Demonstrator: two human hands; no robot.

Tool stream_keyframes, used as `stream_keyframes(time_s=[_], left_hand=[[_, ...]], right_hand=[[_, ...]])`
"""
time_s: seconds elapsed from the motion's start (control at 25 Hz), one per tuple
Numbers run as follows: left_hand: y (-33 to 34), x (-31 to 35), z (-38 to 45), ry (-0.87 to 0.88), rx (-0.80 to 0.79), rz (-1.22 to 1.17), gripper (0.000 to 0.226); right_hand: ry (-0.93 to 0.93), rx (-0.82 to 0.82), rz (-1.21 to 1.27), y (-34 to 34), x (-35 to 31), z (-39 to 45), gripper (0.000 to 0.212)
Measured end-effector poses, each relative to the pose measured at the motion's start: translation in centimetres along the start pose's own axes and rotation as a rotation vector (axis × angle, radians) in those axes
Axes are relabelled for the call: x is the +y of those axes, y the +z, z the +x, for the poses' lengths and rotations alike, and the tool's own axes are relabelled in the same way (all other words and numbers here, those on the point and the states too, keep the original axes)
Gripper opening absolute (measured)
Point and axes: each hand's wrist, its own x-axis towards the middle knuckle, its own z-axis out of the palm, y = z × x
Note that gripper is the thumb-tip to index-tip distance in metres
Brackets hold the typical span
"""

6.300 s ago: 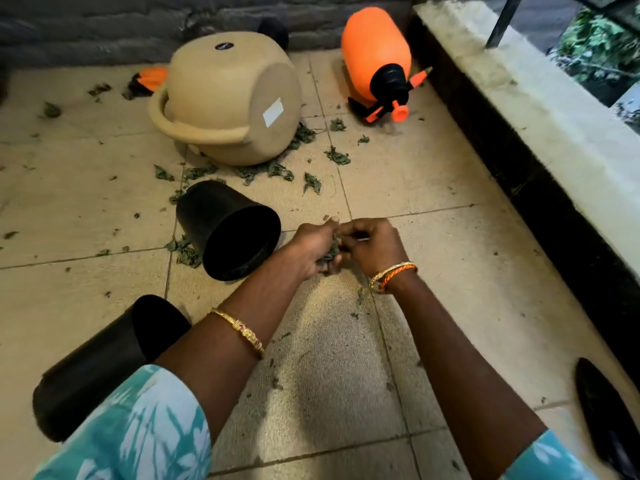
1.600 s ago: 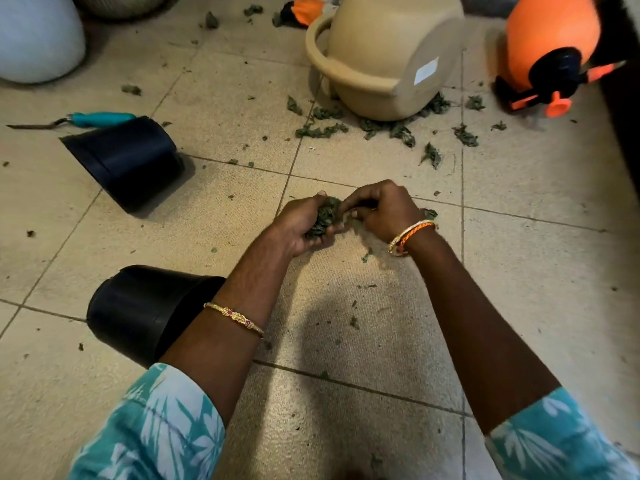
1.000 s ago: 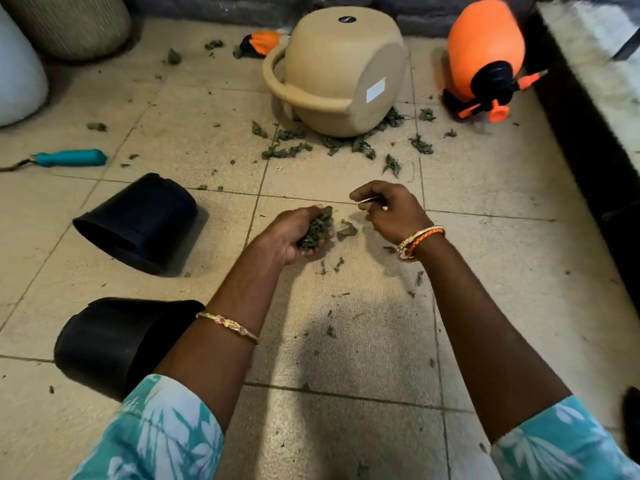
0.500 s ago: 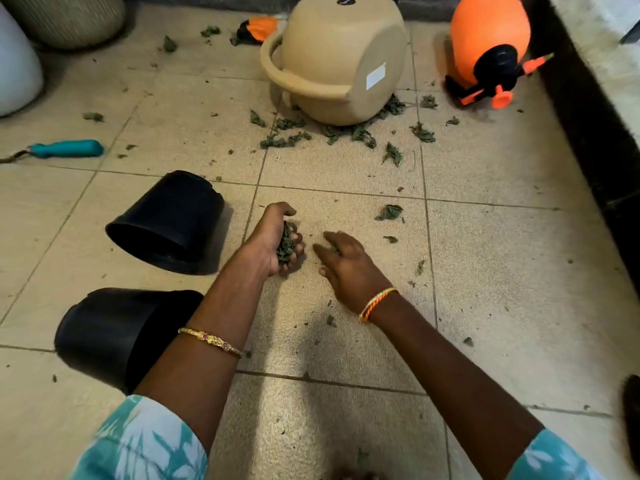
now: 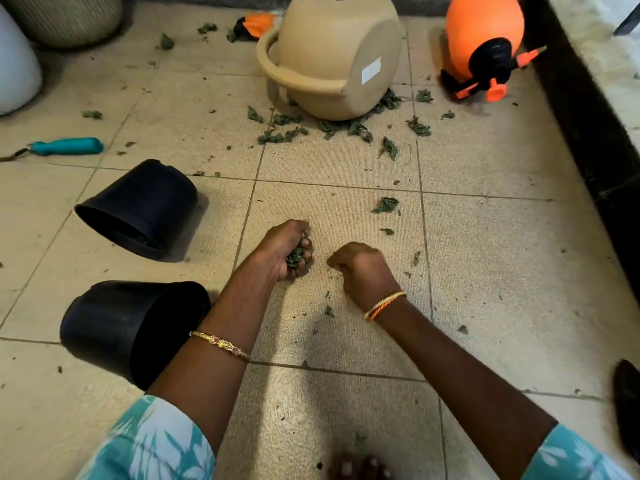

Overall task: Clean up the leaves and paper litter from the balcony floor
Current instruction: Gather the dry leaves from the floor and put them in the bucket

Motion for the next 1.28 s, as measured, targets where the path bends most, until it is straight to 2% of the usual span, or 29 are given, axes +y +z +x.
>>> stream_keyframes(time_s=[0.08, 0.12, 0.16, 0.24, 0.36, 0.48, 0.6, 0.68, 0.84, 0.88, 1.0, 1.08, 1.28], left_hand=[[0.1, -0.4, 0.1, 0.004, -0.004, 0.028, 0.04], [0.3, -0.6, 0.1, 0.009, -0.008, 0.042, 0.039], [0.5, -0.8, 0.1, 0.015, -0.015, 0.051, 0.037], [1.0, -1.0, -0.2, 0.02, -0.038, 0.061, 0.033], [2.2, -1.0, -0.6, 0.052, -0.073, 0.105, 0.031], [2.8, -0.9, -0.8, 0.087, -0.084, 0.153, 0.028], [3.3, -1.2, -0.7, 0.068, -0.18, 0.176, 0.033], [3.1, -1.4, -0.5, 0.09, -0.178, 0.181, 0.032], [1.0, -0.4, -0.7, 0.085, -0.104, 0.007, 0.032], [0.5, -0.1, -0.6, 0.074, -0.096, -0.024, 0.032], [0.1, 0.1, -0.5, 0.07, -0.052, -0.045, 0.036], [0.1, -0.1, -0.3, 0.077, -0.029, -0.038, 0.037], [-0.6, -0.5, 0.5, 0.098, 0.007, -0.015, 0.034]], right_hand=[[0.487, 0.058, 0.536, -2.8, -0.4, 1.2, 0.02], [0.659, 0.072, 0.793, -4.1, -0.2, 1.6, 0.02], [0.752, 0.104, 0.968, -5.0, 0.3, 1.8, 0.022], [0.789, 0.117, 1.104, -6.1, 0.8, 1.9, 0.02], [0.758, 0.071, 0.99, -6.0, 0.3, 1.5, 0.016], [0.689, 0.095, 0.802, -5.0, -0.2, 1.2, 0.013], [0.557, 0.145, 0.541, -3.7, -0.7, 1.3, 0.012], [0.449, 0.144, 0.413, -3.7, -0.6, 1.5, 0.015], [0.516, 0.315, 0.311, -6.0, 2.6, 2.8, 0.024], [0.532, 0.279, 0.232, -6.3, 3.7, 3.3, 0.024], [0.503, -0.061, 0.044, -5.7, 5.7, 4.5, 0.058], [0.435, -0.184, -0.03, -4.3, 5.4, 4.4, 0.068], [0.107, -0.15, -0.187, 0.8, 0.7, 0.0, 0.053]])
